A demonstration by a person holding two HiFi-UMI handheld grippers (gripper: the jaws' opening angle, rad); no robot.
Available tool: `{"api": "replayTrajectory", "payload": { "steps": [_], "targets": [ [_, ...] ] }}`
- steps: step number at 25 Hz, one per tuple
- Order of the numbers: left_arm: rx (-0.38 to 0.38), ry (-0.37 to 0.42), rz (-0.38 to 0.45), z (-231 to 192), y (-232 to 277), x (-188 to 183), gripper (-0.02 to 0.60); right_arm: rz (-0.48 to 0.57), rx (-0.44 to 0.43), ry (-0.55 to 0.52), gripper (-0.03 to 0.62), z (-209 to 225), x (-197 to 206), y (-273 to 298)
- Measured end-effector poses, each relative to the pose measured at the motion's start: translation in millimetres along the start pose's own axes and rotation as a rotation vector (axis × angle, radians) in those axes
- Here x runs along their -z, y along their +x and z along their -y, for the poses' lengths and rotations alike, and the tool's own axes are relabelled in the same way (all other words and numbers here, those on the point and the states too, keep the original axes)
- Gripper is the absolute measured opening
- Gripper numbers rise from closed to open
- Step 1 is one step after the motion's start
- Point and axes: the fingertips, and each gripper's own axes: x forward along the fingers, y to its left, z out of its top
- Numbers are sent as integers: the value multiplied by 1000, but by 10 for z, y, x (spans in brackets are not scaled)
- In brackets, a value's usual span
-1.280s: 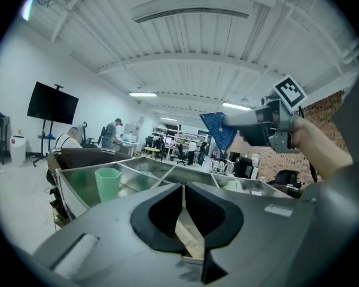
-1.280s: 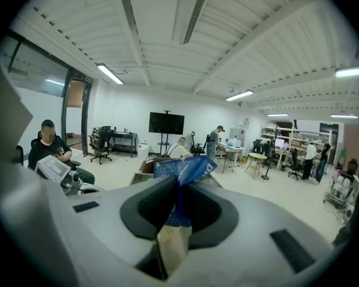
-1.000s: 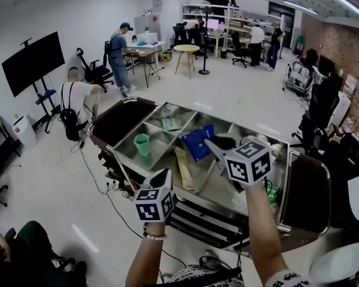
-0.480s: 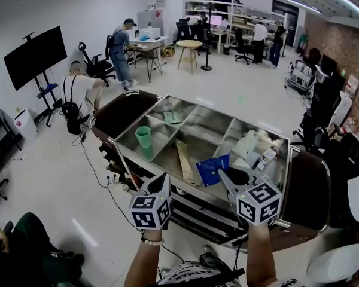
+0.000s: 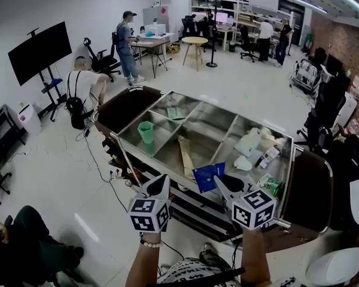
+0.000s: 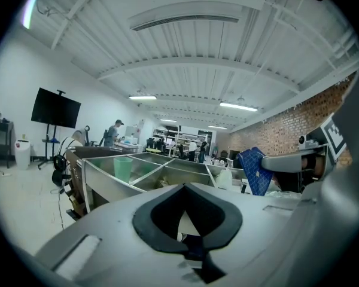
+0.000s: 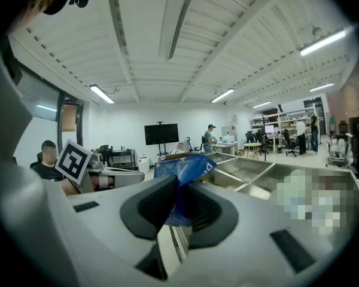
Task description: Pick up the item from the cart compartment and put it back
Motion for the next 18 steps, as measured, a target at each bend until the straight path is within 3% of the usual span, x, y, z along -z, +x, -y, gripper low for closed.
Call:
{"api": "replayTrajectory", "payload": {
  "steps": [18],
  "targets": [
    [2,14,-4,111,2,26,0,3,-16,8,64,66,40,-43]
  ]
}}
